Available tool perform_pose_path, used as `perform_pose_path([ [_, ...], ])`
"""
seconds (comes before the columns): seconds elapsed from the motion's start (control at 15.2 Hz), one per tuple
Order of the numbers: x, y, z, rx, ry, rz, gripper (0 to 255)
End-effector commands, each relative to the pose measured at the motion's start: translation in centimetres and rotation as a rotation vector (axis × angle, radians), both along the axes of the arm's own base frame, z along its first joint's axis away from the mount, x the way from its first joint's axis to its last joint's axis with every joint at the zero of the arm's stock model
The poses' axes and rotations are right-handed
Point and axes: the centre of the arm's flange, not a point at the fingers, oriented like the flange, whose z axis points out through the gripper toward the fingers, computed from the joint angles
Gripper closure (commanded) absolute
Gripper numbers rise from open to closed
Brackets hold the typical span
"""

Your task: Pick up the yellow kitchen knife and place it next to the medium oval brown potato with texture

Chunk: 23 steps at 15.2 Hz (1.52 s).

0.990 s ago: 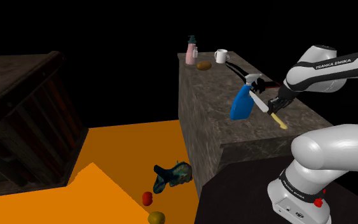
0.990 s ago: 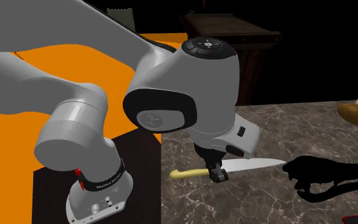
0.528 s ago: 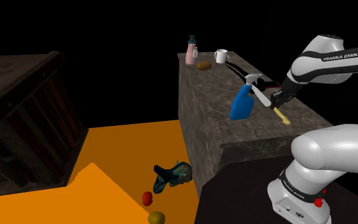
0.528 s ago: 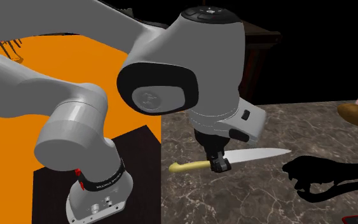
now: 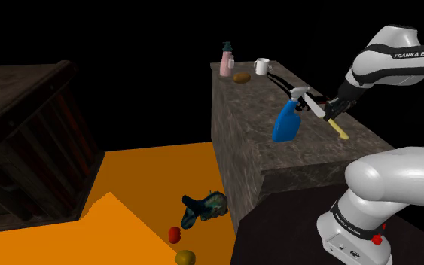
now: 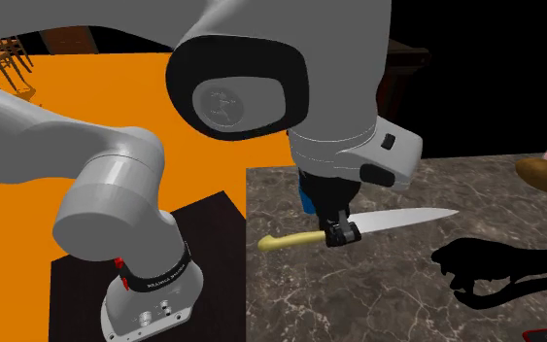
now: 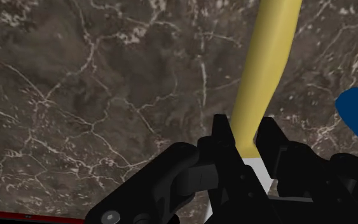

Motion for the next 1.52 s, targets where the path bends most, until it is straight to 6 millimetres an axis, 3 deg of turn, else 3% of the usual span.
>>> perform_pose_path([
  [0.0, 0.1, 0.1, 1.1, 0.000, 0.000, 0.000, 255],
  [0.46, 0.1, 0.1, 4.3, 0.000, 0.000, 0.000, 255],
  [1.45, 19.6, -3.3, 4.3, 0.000, 0.000, 0.000, 255],
])
